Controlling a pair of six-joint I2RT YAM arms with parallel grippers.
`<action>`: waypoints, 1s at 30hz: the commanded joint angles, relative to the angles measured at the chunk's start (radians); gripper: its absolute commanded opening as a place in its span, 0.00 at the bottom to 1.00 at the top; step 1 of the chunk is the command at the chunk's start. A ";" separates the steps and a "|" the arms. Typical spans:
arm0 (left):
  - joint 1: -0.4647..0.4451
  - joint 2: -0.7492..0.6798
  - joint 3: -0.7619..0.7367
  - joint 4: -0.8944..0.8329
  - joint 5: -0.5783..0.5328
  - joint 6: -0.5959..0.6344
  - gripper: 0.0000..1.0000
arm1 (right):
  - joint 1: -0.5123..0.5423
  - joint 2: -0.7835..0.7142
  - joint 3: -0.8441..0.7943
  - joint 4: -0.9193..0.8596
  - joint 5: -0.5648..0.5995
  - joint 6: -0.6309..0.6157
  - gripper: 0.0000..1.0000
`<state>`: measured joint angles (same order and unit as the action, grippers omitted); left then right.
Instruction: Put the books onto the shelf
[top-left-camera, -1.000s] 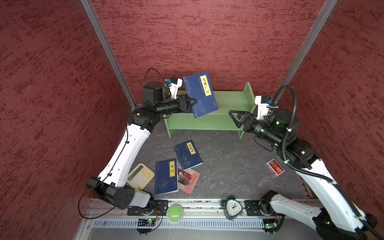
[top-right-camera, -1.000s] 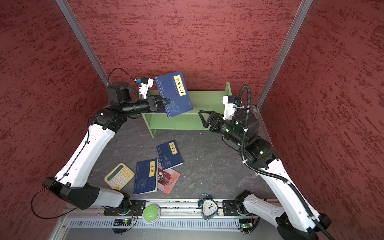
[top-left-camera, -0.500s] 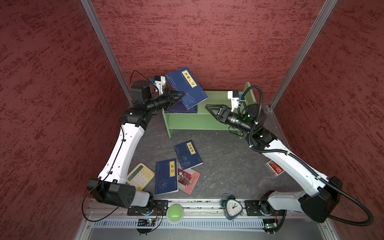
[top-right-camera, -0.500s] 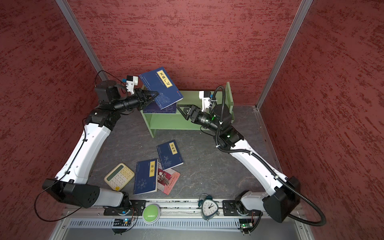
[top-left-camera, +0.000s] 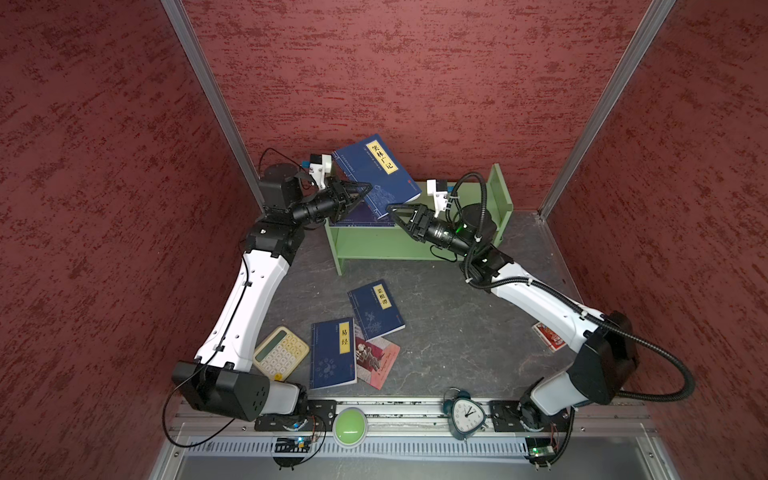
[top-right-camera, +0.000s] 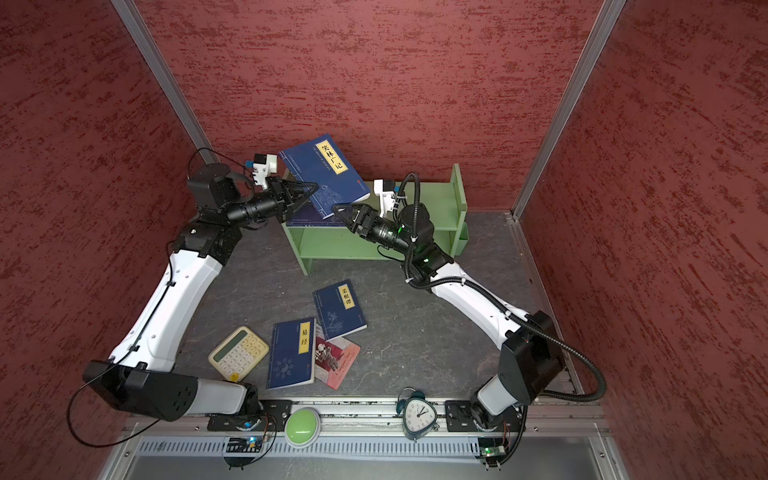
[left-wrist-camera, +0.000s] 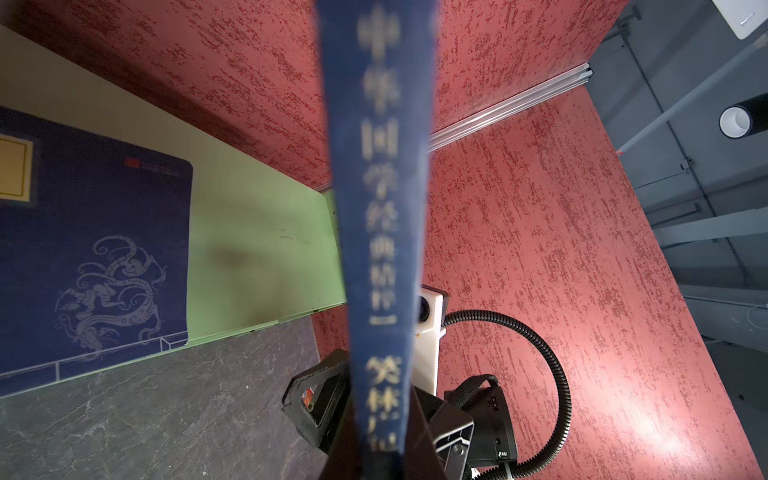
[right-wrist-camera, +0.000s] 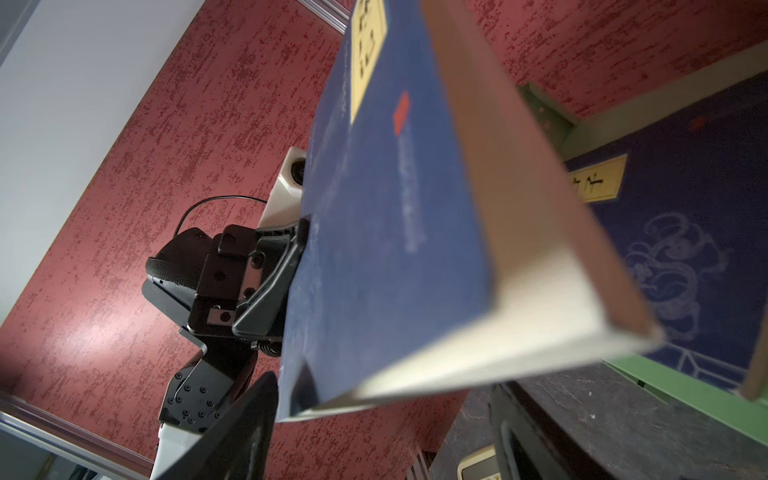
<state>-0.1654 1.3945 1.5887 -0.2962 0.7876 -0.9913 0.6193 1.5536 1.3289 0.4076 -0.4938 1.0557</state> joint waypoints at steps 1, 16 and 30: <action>0.007 -0.023 -0.008 0.071 0.022 -0.025 0.00 | 0.003 0.011 0.059 0.087 -0.007 0.023 0.80; 0.009 -0.032 -0.024 0.112 0.050 -0.083 0.00 | 0.003 0.100 0.122 0.173 0.003 0.082 0.74; 0.015 -0.040 -0.066 0.123 0.060 -0.097 0.00 | 0.003 0.086 0.105 0.183 0.028 0.064 0.54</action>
<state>-0.1589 1.3857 1.5345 -0.2180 0.8333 -1.0885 0.6193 1.6535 1.4158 0.5526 -0.4839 1.1183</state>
